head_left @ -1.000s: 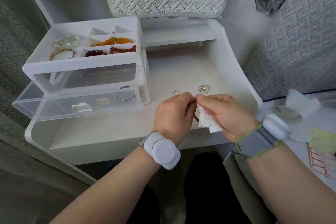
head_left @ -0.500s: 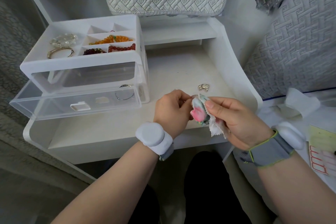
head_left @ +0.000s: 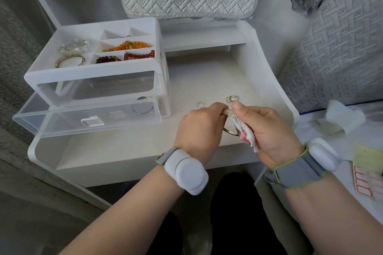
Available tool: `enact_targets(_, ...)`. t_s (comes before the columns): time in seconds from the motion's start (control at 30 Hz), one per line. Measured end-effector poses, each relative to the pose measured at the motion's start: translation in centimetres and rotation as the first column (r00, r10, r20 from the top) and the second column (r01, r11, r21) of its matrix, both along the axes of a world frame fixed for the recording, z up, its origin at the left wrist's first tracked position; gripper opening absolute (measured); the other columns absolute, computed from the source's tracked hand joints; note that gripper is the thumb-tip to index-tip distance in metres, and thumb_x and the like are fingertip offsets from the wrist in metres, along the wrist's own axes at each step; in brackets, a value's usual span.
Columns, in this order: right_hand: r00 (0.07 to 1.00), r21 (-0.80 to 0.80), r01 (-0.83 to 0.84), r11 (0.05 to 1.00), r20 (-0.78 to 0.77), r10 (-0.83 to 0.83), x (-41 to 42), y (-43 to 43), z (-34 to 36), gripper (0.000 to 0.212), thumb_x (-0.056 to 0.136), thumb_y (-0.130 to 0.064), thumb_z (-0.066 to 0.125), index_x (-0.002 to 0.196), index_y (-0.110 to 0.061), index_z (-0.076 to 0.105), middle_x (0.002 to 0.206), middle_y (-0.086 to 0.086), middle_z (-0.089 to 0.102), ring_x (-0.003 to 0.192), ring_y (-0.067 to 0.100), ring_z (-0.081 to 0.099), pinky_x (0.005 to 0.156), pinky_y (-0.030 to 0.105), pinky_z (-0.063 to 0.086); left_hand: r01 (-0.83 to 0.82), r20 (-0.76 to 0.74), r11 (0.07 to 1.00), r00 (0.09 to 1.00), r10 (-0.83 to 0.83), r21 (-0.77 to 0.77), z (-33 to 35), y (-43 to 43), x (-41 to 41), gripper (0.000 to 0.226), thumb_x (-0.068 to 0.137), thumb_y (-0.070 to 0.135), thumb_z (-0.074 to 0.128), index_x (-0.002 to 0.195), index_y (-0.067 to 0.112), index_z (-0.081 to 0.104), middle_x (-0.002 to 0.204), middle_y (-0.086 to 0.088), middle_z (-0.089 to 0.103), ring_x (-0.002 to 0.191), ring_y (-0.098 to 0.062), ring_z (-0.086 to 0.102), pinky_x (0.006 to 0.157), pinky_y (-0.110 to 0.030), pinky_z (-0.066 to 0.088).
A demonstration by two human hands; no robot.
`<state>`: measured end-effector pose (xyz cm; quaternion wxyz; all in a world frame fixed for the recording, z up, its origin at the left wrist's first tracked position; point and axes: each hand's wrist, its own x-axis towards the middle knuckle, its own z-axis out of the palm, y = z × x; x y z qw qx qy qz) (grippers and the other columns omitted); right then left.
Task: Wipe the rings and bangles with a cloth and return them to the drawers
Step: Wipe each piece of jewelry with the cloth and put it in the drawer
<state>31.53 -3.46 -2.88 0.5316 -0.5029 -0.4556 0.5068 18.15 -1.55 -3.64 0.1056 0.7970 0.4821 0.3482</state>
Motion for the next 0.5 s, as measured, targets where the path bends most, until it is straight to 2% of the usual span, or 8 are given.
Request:
enact_targets(0.07,1.0,0.052,-0.008,0.999,0.027,0.007,-0.43,-0.11,0.06,0.048,0.071,-0.044,0.059,0.057,0.002,0.06,0.049,0.017,0.054,0.047,0.024,0.054,0.047,0.021,0.045,-0.023,-0.02,1.0,1.0,0.023,0.006,-0.13,0.17,-0.02,0.043,0.086,0.024,0.028,0.106,0.011,0.063,0.073,-0.01,0.068,0.068,-0.036,0.063,0.062,-0.042,0.051)
enact_targets(0.1,1.0,0.08,-0.029,0.996,0.011,0.028,-0.57,-0.14,-0.12,0.044,0.071,-0.043,0.059,0.062,0.0,0.065,0.056,0.019,0.059,0.055,0.026,0.058,0.052,0.024,0.05,-0.026,0.015,0.999,1.0,0.027,-0.026,-0.11,0.23,-0.03,0.034,0.087,0.016,0.034,0.104,0.011,0.064,0.073,-0.01,0.068,0.069,-0.034,0.063,0.063,-0.041,0.051)
enact_targets(0.17,0.993,0.108,-0.082,0.991,-0.07,0.09,-0.78,-0.31,-0.33,0.028,0.071,-0.036,0.06,0.073,-0.011,0.071,0.066,0.009,0.069,0.065,0.016,0.065,0.061,0.022,0.054,0.005,0.13,0.988,0.991,0.015,-0.151,-0.01,0.33,0.03,0.023,0.089,0.004,0.043,0.087,0.013,0.064,0.067,-0.005,0.065,0.065,-0.027,0.063,0.062,-0.036,0.051)
enact_targets(0.23,0.982,0.118,-0.142,0.983,-0.108,0.155,-0.65,-0.29,-0.52,0.022,0.074,-0.03,0.059,0.081,-0.013,0.071,0.072,0.003,0.072,0.07,0.011,0.068,0.066,0.021,0.055,0.056,0.275,0.955,0.961,0.028,-0.292,0.24,0.23,-0.02,0.031,0.089,0.002,0.042,0.069,0.019,0.056,0.058,0.001,0.059,0.054,-0.015,0.06,0.056,-0.028,0.05)
enact_targets(0.3,0.974,0.15,-0.194,0.969,-0.09,0.209,-0.4,-0.31,-0.46,0.02,0.083,-0.028,0.061,0.086,-0.012,0.071,0.073,0.003,0.071,0.072,0.013,0.066,0.07,0.024,0.055,0.103,0.382,0.91,0.922,0.064,-0.402,0.1,0.36,-0.08,0.035,0.091,0.001,0.041,0.065,0.02,0.057,0.055,0.0,0.059,0.046,-0.008,0.057,0.05,-0.021,0.048)
enact_targets(0.4,0.966,0.183,-0.243,0.953,-0.046,0.255,-0.04,-0.41,-0.34,0.022,0.086,-0.025,0.054,0.09,-0.009,0.069,0.067,-0.002,0.067,0.067,0.011,0.062,0.065,0.023,0.051,0.214,0.524,0.822,0.844,0.117,-0.527,-0.08,0.39,0.19,0.03,0.095,0.004,0.042,0.075,0.009,0.064,0.062,-0.012,0.064,0.049,-0.016,0.061,0.05,-0.026,0.052)
enact_targets(0.5,0.941,0.201,-0.285,0.937,-0.13,0.314,0.15,-0.28,-0.23,0.028,0.085,-0.03,0.065,0.086,-0.002,0.067,0.064,0.007,0.06,0.056,0.022,0.053,0.056,0.036,0.044,0.339,0.629,0.705,0.753,0.194,-0.623,0.33,-0.05,0.83,0.029,0.096,0.007,0.041,0.078,0.002,0.063,0.063,-0.014,0.064,0.045,-0.017,0.059,0.047,-0.024,0.052)
